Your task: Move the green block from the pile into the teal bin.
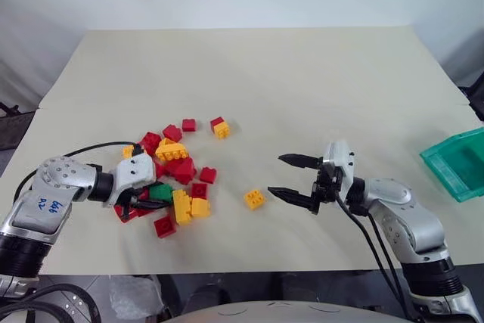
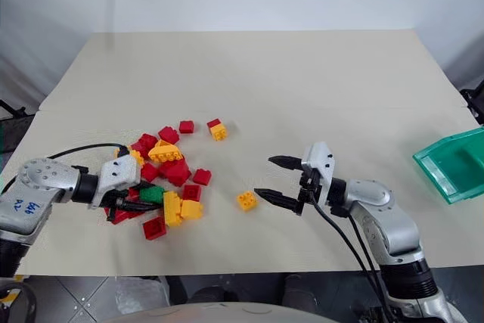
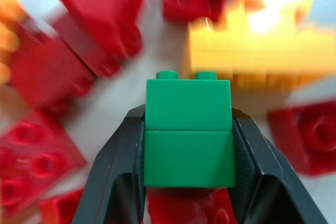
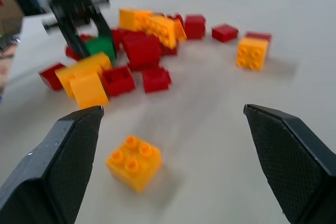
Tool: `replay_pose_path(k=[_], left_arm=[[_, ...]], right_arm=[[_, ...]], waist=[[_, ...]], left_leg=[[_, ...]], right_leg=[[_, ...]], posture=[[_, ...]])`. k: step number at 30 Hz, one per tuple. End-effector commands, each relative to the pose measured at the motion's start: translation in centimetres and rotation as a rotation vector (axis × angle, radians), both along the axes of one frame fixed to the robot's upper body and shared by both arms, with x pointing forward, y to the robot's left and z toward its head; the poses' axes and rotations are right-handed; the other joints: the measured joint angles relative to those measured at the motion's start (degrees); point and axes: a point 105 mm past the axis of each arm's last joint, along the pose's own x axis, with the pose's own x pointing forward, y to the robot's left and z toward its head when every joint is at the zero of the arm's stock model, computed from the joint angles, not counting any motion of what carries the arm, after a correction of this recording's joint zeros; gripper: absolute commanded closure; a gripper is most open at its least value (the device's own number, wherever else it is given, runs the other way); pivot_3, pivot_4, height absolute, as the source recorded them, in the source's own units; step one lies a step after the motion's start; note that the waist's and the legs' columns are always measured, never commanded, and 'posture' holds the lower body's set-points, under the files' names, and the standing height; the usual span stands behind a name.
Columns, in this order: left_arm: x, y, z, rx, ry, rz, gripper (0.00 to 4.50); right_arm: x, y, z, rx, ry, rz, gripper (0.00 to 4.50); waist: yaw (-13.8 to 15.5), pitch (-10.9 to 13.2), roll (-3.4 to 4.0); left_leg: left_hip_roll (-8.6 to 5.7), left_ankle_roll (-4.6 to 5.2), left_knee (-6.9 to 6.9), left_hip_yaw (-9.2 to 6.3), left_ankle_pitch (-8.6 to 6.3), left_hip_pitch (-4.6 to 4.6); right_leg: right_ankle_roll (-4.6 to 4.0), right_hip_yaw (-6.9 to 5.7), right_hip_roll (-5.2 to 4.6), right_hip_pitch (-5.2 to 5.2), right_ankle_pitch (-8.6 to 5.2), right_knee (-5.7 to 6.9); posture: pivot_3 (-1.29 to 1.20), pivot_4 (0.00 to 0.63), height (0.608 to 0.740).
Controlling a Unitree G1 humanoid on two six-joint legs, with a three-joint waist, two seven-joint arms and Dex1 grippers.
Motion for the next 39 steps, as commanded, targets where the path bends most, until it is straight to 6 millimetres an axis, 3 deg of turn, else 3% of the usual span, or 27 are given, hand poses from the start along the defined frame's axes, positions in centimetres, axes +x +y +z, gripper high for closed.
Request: replay_pose_path(k=[1,4,7,17,22,26,30,35,39], left_arm=[[-0.1,-2.1,4.2,-0.112,-0.093,-0.078,2.99],[0.5,-3.6,5.6,-0.143,-0.157,-0.118,2.99],[3.2,-7.0,6.4,-0.188,-0.231,-0.122,2.99],[7.2,-16.9,2.7,-0.134,-0.266,-0.267,2.99],[7.9,-21.2,1.1,-0.109,-0.243,-0.340,2.99],[7.6,-23.1,-0.4,-0.064,-0.225,-0.399,2.99],[7.4,-24.4,-0.4,-0.075,-0.235,-0.421,1.72],[7.5,-23.8,-0.1,-0.089,-0.249,-0.428,0.16],[7.9,-22.3,1.6,-0.157,-0.278,-0.381,0.06]], right_arm=[[-0.6,-1.4,1.5,-0.010,-0.049,-0.002,0.00],[-0.4,-2.1,1.6,-0.024,-0.054,-0.027,0.00],[0.1,-3.8,2.0,-0.044,-0.071,-0.101,0.00],[-0.7,-7.9,2.9,-0.068,-0.089,-0.278,0.00],[-2.1,-8.2,2.4,-0.059,-0.067,-0.311,0.00],[-2.7,-7.5,2.2,-0.038,-0.065,-0.323,0.00],[-3.0,-7.0,2.1,-0.024,-0.068,-0.333,0.00],[-2.9,-6.9,2.2,-0.022,-0.069,-0.334,0.00],[-2.9,-7.0,2.3,-0.033,-0.068,-0.323,0.00]], waist=[[0.4,0.0,-0.02],[0.5,0.0,-0.02],[1.3,0.0,-0.03],[1.4,0.1,-0.16],[1.6,0.1,-0.21],[1.2,0.1,-0.22],[1.3,0.2,-0.26],[1.2,0.2,-0.27],[1.2,0.2,-0.27]], left_leg=[[-0.02,0.01,0.08,-0.04,0.00,-0.06],[-0.06,0.02,0.11,-0.01,0.00,-0.03],[-0.07,0.03,0.17,0.06,0.01,-0.04],[-0.23,0.07,0.58,0.26,0.00,-0.22],[-0.25,0.08,0.60,0.29,0.00,-0.24],[-0.23,0.09,0.59,0.30,-0.01,-0.23],[-0.21,0.09,0.61,0.28,-0.01,-0.23],[-0.13,0.13,0.63,0.15,-0.02,-0.23],[-0.10,0.16,0.64,0.11,-0.02,-0.23]], right_leg=[[0.04,0.00,0.00,-0.01,0.02,-0.01],[0.07,0.01,-0.02,0.02,0.04,-0.01],[0.07,0.00,0.01,0.02,0.04,0.04],[0.18,-0.15,0.14,0.19,0.10,0.00],[0.18,-0.14,0.13,0.19,0.10,-0.03],[0.18,-0.13,0.14,0.18,0.11,-0.04],[0.18,-0.12,0.12,0.17,0.11,-0.02],[0.18,-0.10,0.08,0.17,0.11,0.00],[0.18,-0.10,0.04,0.17,0.11,0.01]], posture=[[0.00,0.150,0.740],[0.00,0.150,0.740],[0.00,0.150,0.740],[0.00,0.150,0.740],[0.00,0.150,0.740],[0.00,0.150,0.740],[0.00,0.150,0.740],[0.00,0.150,0.740],[0.00,0.150,0.740]])
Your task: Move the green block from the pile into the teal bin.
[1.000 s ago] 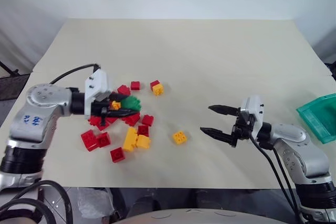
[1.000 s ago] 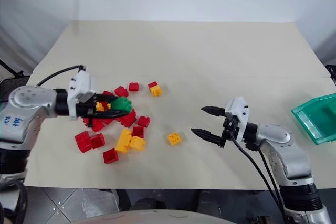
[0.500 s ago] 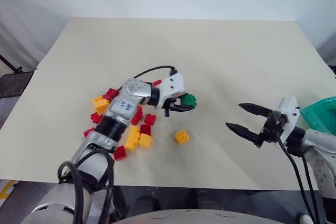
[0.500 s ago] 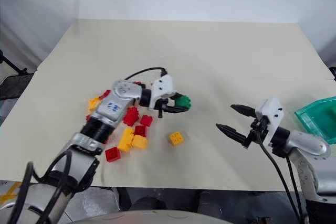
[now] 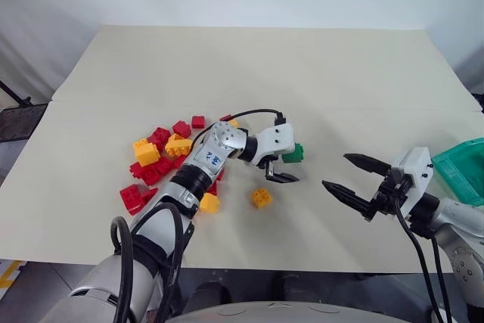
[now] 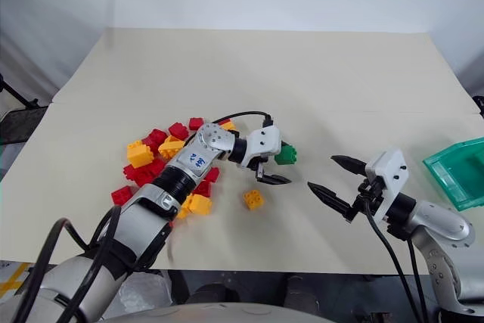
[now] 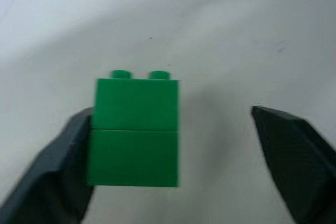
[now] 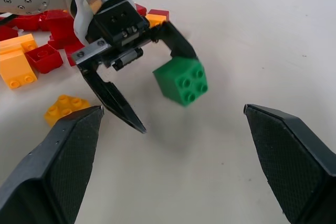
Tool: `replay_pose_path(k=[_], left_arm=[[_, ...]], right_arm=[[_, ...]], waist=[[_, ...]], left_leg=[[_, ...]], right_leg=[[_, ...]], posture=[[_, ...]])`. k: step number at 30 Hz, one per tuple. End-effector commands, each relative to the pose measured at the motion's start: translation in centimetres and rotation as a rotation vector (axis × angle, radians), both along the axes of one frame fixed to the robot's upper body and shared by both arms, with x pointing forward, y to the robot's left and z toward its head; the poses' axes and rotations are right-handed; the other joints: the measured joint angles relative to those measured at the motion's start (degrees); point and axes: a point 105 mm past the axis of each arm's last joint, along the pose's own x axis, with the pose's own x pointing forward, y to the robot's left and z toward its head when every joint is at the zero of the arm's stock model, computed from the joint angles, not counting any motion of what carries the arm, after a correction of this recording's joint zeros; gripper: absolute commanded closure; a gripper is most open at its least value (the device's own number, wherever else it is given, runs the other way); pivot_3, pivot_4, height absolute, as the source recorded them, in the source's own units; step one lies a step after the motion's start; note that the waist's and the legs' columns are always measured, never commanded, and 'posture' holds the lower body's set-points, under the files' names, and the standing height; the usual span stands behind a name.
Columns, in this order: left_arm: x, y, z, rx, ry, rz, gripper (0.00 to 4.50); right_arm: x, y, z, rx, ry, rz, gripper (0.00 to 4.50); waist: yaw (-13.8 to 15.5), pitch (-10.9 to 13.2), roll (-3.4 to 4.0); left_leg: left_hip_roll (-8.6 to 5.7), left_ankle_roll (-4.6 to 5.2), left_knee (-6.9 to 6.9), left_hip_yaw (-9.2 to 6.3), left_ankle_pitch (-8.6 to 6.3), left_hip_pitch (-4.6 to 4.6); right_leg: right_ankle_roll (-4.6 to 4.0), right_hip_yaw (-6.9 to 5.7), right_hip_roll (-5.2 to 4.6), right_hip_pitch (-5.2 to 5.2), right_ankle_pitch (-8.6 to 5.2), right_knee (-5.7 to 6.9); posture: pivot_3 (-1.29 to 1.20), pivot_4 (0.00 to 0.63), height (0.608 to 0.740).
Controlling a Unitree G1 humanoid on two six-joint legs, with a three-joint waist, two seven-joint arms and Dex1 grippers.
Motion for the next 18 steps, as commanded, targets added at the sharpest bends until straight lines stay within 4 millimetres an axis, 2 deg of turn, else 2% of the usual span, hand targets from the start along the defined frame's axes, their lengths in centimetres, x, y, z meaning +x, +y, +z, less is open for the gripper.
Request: replay_pose_path(k=[1,6,8,10,12,15,16,18], left_arm=[[0.0,1.1,3.0,-0.105,-0.046,0.002,0.06],[-1.0,2.3,3.0,-0.111,-0.014,-0.006,0.06],[-1.1,2.0,2.7,-0.105,-0.015,-0.001,0.06],[-1.2,0.9,2.3,-0.082,-0.040,-0.022,0.06],[-1.3,0.3,1.0,0.042,-0.177,-0.072,0.06],[-1.1,-0.7,1.5,0.015,-0.189,-0.075,0.06],[-1.1,-0.3,0.7,0.106,-0.286,-0.115,0.06],[-0.6,-0.7,0.9,0.115,-0.333,-0.097,0.06]], right_arm=[[-0.2,0.3,0.9,-0.012,-0.027,0.034,0.00],[0.5,0.0,1.2,-0.025,-0.029,0.048,0.00],[0.9,0.1,1.2,-0.027,-0.034,0.058,0.00],[1.5,0.5,1.4,-0.022,-0.039,0.076,0.00],[1.7,0.8,1.4,-0.022,-0.043,0.085,0.00],[1.6,0.7,1.5,-0.019,-0.045,0.081,0.00],[1.5,0.6,1.4,-0.022,-0.043,0.078,0.00],[1.3,0.4,1.2,-0.026,-0.038,0.068,0.00]], waist=[[0.0,0.0,0.00],[0.0,0.0,0.00],[0.2,0.0,0.00],[0.3,0.0,0.00],[0.5,0.0,0.00],[1.0,0.0,0.00],[1.0,0.0,0.00],[1.1,0.0,0.00]], left_leg=[[0.02,0.00,0.00,-0.03,0.00,0.00],[0.03,0.01,0.01,-0.12,0.00,0.02],[0.02,0.03,0.05,-0.11,0.01,0.00],[-0.01,0.06,0.07,-0.09,0.02,-0.01],[-0.03,0.07,0.08,-0.05,0.02,-0.01],[-0.04,0.06,0.06,0.03,0.02,-0.04],[-0.05,0.07,0.06,0.04,0.02,-0.08],[-0.09,0.07,0.05,0.07,0.02,-0.08]], right_leg=[[0.00,0.00,-0.01,-0.01,0.00,0.01],[0.01,0.03,-0.02,-0.01,0.00,0.04],[0.03,0.01,-0.04,0.00,0.01,0.05],[0.06,0.02,-0.05,0.01,0.03,0.04],[0.06,0.02,-0.06,0.01,0.03,0.03],[0.06,-0.03,-0.06,0.00,0.03,0.00],[0.06,-0.03,-0.06,-0.01,0.03,-0.02],[0.06,-0.05,-0.06,-0.01,0.03,-0.05]], posture=[[0.00,0.150,0.740],[0.00,0.150,0.740],[0.00,0.150,0.740],[0.00,0.150,0.740],[0.00,0.150,0.740],[0.00,0.150,0.740],[0.00,0.150,0.740],[0.00,0.150,0.740]])
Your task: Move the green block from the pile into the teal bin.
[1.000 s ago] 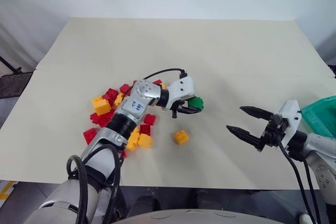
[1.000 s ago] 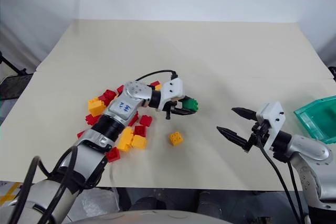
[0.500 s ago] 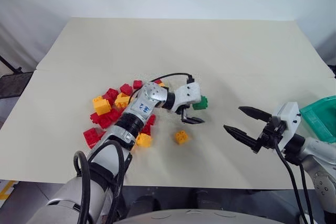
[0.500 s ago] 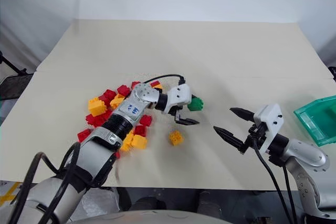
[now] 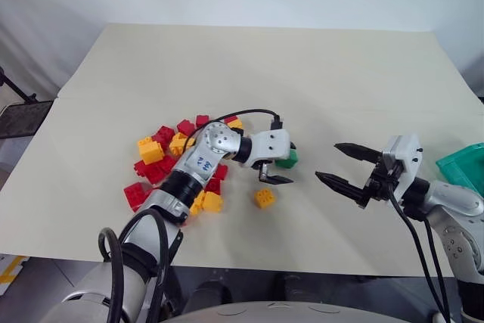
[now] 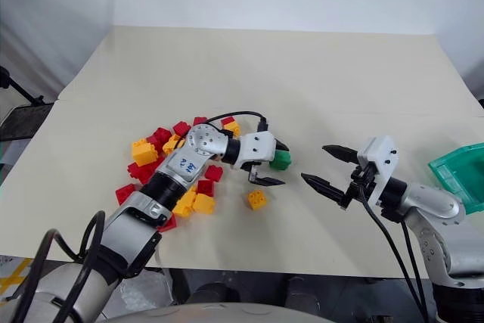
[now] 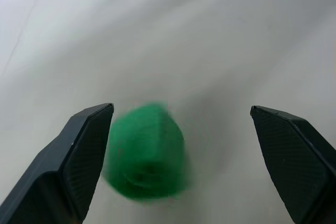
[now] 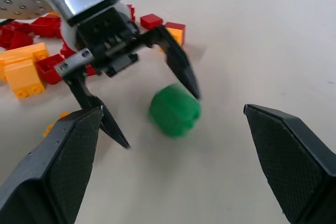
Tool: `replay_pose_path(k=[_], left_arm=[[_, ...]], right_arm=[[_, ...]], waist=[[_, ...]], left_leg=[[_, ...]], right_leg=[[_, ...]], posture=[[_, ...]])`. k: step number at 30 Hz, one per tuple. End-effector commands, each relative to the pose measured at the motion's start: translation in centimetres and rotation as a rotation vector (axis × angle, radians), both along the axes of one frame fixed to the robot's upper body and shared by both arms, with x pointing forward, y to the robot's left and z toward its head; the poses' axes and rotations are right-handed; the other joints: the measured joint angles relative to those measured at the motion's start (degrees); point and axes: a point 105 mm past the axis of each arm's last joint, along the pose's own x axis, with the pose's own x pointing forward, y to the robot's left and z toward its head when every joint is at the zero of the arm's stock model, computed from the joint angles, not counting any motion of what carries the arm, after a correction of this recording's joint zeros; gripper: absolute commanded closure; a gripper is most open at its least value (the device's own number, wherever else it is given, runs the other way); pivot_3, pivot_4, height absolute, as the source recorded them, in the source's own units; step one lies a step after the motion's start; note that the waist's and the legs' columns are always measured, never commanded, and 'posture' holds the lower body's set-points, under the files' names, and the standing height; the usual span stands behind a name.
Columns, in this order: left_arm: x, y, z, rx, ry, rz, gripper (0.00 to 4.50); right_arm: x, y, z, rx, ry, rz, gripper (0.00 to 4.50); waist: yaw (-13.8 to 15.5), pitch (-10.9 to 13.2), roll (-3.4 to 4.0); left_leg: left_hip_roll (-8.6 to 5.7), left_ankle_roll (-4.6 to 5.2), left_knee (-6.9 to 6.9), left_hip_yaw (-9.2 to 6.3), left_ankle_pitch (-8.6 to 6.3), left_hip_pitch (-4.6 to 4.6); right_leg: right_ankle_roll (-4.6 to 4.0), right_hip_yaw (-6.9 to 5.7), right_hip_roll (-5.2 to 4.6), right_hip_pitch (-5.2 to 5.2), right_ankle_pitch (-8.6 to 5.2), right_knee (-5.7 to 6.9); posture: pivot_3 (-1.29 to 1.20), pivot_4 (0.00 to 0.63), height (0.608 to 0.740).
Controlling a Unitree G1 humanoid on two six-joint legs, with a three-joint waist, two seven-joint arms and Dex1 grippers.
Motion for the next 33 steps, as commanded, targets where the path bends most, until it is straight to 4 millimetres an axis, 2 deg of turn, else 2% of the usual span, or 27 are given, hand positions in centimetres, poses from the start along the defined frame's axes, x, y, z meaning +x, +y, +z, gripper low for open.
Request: replay_pose_path(k=[1,3,6,8,10,15,17,19,22,24,29,33], left_arm=[[0.8,-0.5,1.0,0.002,-0.104,0.009,0.06],[1.2,-0.5,1.8,-0.051,-0.075,0.039,0.06],[1.7,0.8,2.9,-0.139,-0.018,0.090,0.06],[1.7,2.5,3.4,-0.182,0.036,0.114,0.06],[1.8,5.4,4.0,-0.222,0.089,0.160,0.06],[0.8,9.9,5.2,-0.299,0.170,0.207,0.06],[-0.9,13.7,5.9,-0.369,0.246,0.225,0.06],[-3.2,18.3,5.8,-0.393,0.306,0.290,0.06],[-5.1,21.9,5.2,-0.373,0.311,0.381,0.06],[-6.7,24.3,5.4,-0.424,0.322,0.410,0.06],[-10.8,28.3,4.4,-0.425,0.385,0.493,0.06],[-13.2,29.2,4.3,-0.452,0.432,0.497,0.06]], right_arm=[[-0.5,-0.5,0.6,-0.013,-0.034,-0.016,0.00],[-0.6,-0.5,0.6,-0.013,-0.035,-0.023,0.00],[-0.9,-0.5,0.6,-0.012,-0.035,-0.029,0.00],[-0.9,-0.7,0.6,-0.015,-0.033,-0.034,0.00],[-0.9,-0.8,0.6,-0.019,-0.030,-0.034,0.00],[-0.7,-0.9,0.8,-0.029,-0.022,-0.024,0.00],[-0.4,-1.2,0.9,-0.044,-0.014,-0.014,0.00],[-0.1,-1.8,1.2,-0.063,-0.009,-0.005,0.00],[-0.1,-2.6,1.3,-0.084,0.003,-0.003,0.00],[0.1,-3.4,1.2,-0.098,0.016,-0.018,0.00],[0.4,-4.6,1.0,-0.125,0.041,-0.031,0.00],[0.8,-5.3,1.4,-0.156,0.055,-0.059,0.00]], waist=[[0.1,0.0,0.00],[0.2,0.0,0.00],[0.1,0.0,0.00],[0.0,0.0,0.00],[-0.4,0.0,0.00],[-1.2,0.0,0.00],[-1.3,0.0,0.01],[-2.0,0.0,0.02],[-2.6,0.0,0.05],[-1.9,0.0,0.04],[-1.1,0.1,0.08],[-1.3,0.1,0.13]], left_leg=[[0.01,0.00,0.00,0.00,0.00,0.00],[0.01,0.01,0.01,0.00,0.00,0.00],[0.04,0.03,0.02,-0.01,-0.01,-0.01],[0.06,0.03,0.01,-0.02,-0.01,0.00],[0.07,0.03,0.00,-0.03,-0.01,0.02],[0.11,0.02,0.01,-0.21,0.00,0.08],[0.10,0.02,0.03,-0.27,-0.01,0.08],[0.13,0.02,-0.01,-0.27,-0.01,0.13],[0.17,-0.01,-0.10,-0.32,-0.03,0.18],[0.12,-0.01,-0.03,-0.39,-0.03,0.17],[0.07,0.00,0.02,-0.44,-0.05,0.17],[0.07,-0.02,-0.03,-0.42,-0.06,0.20]], right_leg=[[0.00,0.00,0.00,0.00,0.00,0.01],[0.00,0.00,0.00,0.00,0.00,0.01],[0.02,0.02,-0.01,-0.02,0.01,0.03],[0.02,0.02,0.00,-0.02,0.01,0.04],[0.02,0.03,0.00,-0.02,0.01,0.05],[0.02,0.10,-0.01,-0.01,0.01,0.10],[0.02,0.11,-0.03,-0.01,0.01,0.10],[0.02,0.17,-0.04,-0.05,0.01,0.13],[-0.02,0.13,-0.04,-0.04,-0.02,0.13],[-0.02,0.10,-0.09,0.03,-0.02,0.12],[-0.01,0.10,-0.20,0.08,0.00,0.10],[-0.01,0.11,-0.21,0.07,-0.01,0.09]], posture=[[0.00,0.150,0.740],[0.00,0.150,0.740],[0.00,0.150,0.740],[0.00,0.150,0.740],[0.00,0.150,0.740],[0.00,0.150,0.740],[0.00,0.150,0.740],[0.00,0.150,0.740],[0.00,0.150,0.740],[0.00,0.150,0.740],[0.00,0.150,0.740],[0.00,0.150,0.740]])
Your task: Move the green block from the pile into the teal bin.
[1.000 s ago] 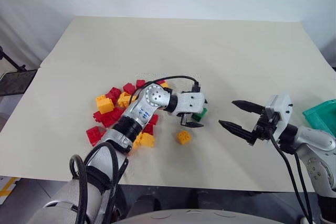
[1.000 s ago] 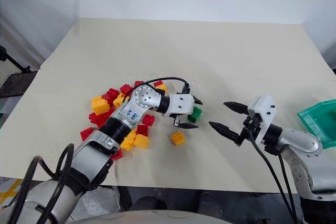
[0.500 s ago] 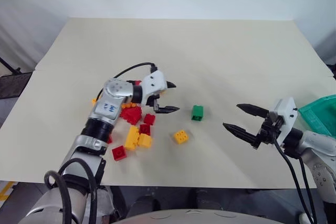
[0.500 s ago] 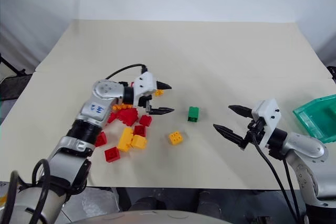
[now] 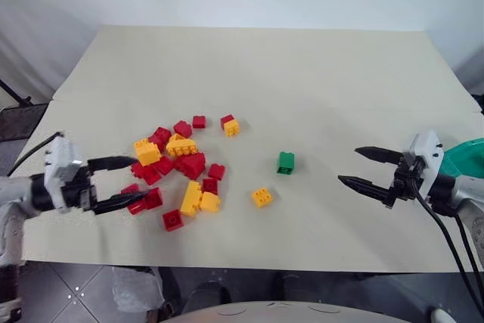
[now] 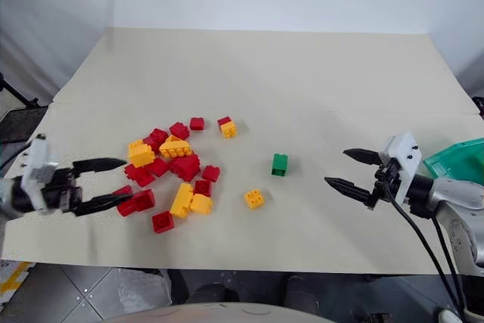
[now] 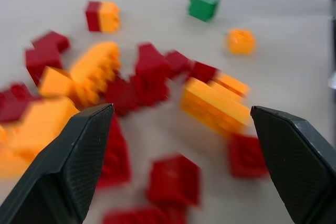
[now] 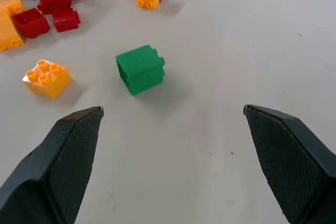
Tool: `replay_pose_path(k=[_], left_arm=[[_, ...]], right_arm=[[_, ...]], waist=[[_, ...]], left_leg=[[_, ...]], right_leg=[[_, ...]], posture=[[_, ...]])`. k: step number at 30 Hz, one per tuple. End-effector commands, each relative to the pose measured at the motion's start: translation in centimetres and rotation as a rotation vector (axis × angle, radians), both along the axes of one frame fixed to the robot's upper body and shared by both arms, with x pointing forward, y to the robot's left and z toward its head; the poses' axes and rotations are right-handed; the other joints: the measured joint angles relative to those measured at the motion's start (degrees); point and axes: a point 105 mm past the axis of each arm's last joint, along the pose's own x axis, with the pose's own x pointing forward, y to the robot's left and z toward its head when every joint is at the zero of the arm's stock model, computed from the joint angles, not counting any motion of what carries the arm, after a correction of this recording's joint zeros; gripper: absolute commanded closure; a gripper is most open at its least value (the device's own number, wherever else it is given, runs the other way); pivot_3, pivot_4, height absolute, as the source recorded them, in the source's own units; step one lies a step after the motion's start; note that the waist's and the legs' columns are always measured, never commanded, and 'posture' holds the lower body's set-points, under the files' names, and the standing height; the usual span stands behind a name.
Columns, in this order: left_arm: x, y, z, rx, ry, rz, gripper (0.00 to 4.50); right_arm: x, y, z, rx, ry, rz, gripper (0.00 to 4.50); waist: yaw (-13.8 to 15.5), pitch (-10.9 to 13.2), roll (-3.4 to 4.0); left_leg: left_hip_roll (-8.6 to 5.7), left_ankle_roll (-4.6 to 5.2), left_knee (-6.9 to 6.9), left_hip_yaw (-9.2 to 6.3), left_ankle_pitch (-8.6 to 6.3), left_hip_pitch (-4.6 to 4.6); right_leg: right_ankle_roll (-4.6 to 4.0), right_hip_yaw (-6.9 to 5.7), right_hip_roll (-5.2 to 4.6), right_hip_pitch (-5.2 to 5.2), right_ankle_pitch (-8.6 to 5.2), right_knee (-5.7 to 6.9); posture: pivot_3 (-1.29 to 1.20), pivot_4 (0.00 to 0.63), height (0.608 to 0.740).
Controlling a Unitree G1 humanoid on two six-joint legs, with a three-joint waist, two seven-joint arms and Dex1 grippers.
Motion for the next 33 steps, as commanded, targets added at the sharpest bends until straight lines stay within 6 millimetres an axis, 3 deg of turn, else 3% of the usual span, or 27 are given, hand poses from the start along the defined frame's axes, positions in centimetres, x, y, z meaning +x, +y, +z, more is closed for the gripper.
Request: replay_pose_path(k=[1,5,9,12,17,19,25,29,33], left_arm=[[-1.6,0.0,1.9,-0.030,-0.046,-0.021,0.06],[-1.8,-0.4,1.5,-0.035,-0.033,-0.027,0.06],[-0.9,-1.2,1.7,-0.070,-0.068,-0.044,0.06],[-0.5,-2.2,1.7,-0.091,-0.073,-0.070,0.06],[0.1,-4.1,0.9,-0.097,-0.079,-0.143,0.06],[0.3,-4.9,0.8,-0.093,-0.084,-0.169,0.06],[0.7,-6.3,0.9,-0.112,-0.118,-0.206,0.06],[0.5,-6.7,0.8,-0.120,-0.129,-0.195,0.06],[0.2,-6.8,0.7,-0.123,-0.136,-0.181,0.06]], right_arm=[[0.4,-1.2,1.6,-0.050,-0.032,-0.048,0.00],[-0.1,-2.2,2.9,-0.110,-0.019,-0.084,0.00],[-0.6,-1.7,3.0,-0.137,-0.003,-0.075,0.00],[-0.2,0.2,2.7,-0.144,0.006,-0.024,0.00],[1.0,6.5,1.1,-0.176,0.099,0.166,0.00],[2.1,8.0,1.0,-0.182,0.105,0.195,0.00],[4.9,10.4,0.1,-0.260,0.113,0.236,0.00],[7.9,12.0,-1.1,-0.353,0.123,0.232,0.00],[8.8,12.6,-2.0,-0.387,0.129,0.244,0.00]], waist=[[0.0,0.0,0.01],[0.2,0.0,0.09],[0.0,0.0,0.09],[-0.1,0.0,0.09],[-1.5,0.0,0.09],[-1.6,0.0,0.09],[-1.3,0.0,0.08],[-1.8,0.0,0.07],[-1.7,0.0,0.08]], left_leg=[[0.01,0.00,0.01,-0.01,0.00,-0.02],[0.02,-0.02,0.01,0.02,-0.01,0.00],[0.02,-0.04,-0.02,0.00,-0.02,-0.01],[0.01,-0.03,-0.02,0.07,-0.02,0.02],[0.07,-0.07,-0.05,0.18,-0.03,0.06],[0.07,-0.08,-0.04,0.17,-0.02,0.04],[-0.01,-0.06,-0.03,0.13,-0.03,-0.09],[0.01,-0.06,-0.05,0.17,-0.03,-0.08],[0.05,-0.06,-0.09,0.17,-0.02,-0.09]], right_leg=[[0.00,-0.02,0.01,-0.01,0.00,0.00],[-0.02,0.03,-0.01,-0.03,-0.01,0.03],[-0.03,0.00,0.00,-0.03,-0.01,0.01],[-0.03,0.04,0.00,-0.04,-0.01,0.06],[-0.08,0.05,0.02,-0.12,-0.04,0.13],[-0.09,0.05,0.02,-0.15,-0.05,0.14],[-0.08,0.00,0.00,-0.18,-0.04,0.05],[-0.08,-0.01,0.03,-0.21,-0.04,0.08],[-0.08,-0.03,0.07,-0.24,-0.04,0.08]], posture=[[0.00,0.150,0.740],[0.00,0.150,0.740],[0.00,0.150,0.740],[0.00,0.150,0.740],[0.00,0.150,0.740],[0.00,0.150,0.740],[0.00,0.150,0.740],[0.00,0.150,0.740],[0.00,0.150,0.740]])
